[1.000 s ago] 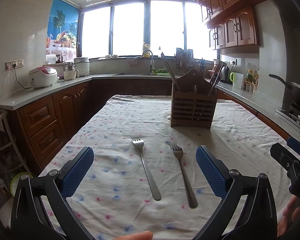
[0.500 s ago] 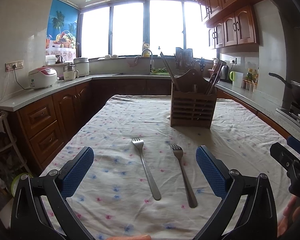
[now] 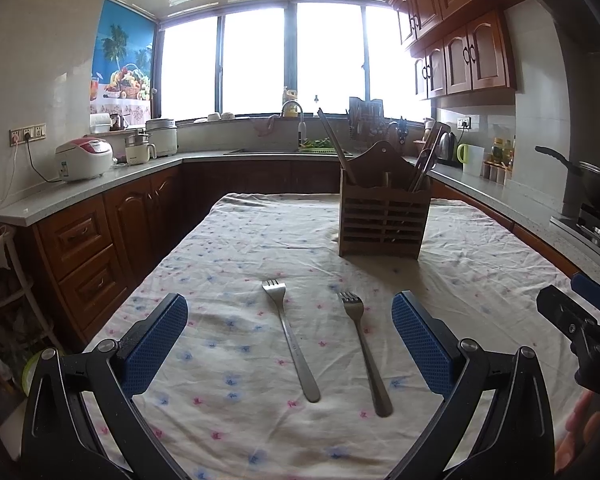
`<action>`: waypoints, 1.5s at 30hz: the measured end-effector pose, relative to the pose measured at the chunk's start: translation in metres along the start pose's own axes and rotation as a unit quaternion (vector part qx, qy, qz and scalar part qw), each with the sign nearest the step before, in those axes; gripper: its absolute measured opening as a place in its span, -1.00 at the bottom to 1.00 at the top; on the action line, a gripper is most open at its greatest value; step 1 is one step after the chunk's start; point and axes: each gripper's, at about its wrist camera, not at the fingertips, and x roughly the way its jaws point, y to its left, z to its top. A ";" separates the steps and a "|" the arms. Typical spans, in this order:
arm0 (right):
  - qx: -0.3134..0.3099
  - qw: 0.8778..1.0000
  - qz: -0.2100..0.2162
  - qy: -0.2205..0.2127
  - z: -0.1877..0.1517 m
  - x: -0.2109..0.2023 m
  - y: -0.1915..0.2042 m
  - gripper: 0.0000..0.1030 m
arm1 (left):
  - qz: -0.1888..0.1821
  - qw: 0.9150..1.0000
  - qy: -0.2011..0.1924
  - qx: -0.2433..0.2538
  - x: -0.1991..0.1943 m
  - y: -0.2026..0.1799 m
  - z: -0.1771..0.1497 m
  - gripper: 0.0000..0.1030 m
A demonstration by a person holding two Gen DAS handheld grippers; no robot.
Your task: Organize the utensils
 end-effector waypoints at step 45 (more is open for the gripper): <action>0.009 1.000 0.002 0.007 0.004 0.005 -0.004 1.00 | -0.018 1.000 0.013 0.003 0.008 -0.005 0.004 1.00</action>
